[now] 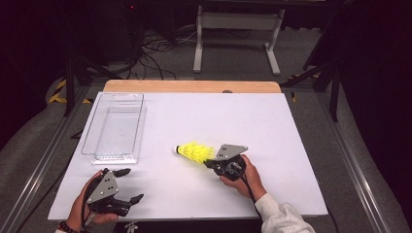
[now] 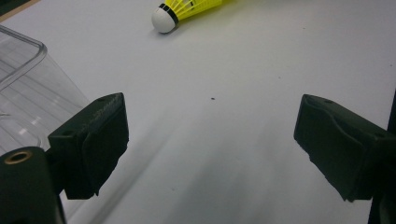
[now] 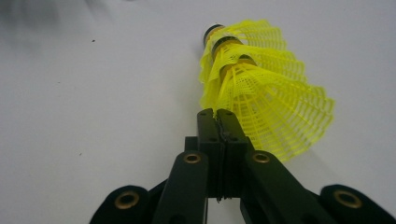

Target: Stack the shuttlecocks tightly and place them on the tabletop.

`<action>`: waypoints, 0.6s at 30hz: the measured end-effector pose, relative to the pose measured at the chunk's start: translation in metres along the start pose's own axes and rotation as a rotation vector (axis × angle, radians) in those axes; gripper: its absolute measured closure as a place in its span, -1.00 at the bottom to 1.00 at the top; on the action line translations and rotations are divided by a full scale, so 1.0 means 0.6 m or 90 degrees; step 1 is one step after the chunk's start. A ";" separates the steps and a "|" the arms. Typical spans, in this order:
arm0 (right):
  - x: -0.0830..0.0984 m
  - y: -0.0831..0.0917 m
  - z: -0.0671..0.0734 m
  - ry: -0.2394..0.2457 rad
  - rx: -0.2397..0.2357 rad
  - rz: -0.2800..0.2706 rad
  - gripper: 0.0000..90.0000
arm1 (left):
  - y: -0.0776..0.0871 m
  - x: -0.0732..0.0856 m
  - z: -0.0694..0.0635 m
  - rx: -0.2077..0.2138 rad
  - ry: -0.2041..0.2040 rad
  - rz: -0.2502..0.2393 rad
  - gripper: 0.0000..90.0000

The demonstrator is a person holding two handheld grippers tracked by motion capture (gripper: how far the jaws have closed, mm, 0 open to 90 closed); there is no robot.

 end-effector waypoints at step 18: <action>0.005 -0.020 0.001 -0.008 0.003 0.020 0.73 | -0.001 0.000 0.000 0.000 -0.003 0.002 -0.75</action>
Point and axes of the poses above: each handheld gripper's, and its own axes: y roughly backward along the jaws, x roughly out of its underside, z roughly to its left, the point moved 2 cm from there along -y, roughly forward along the jaws, and after that the axes turned 1 degree about x, right-handed, at the moved point
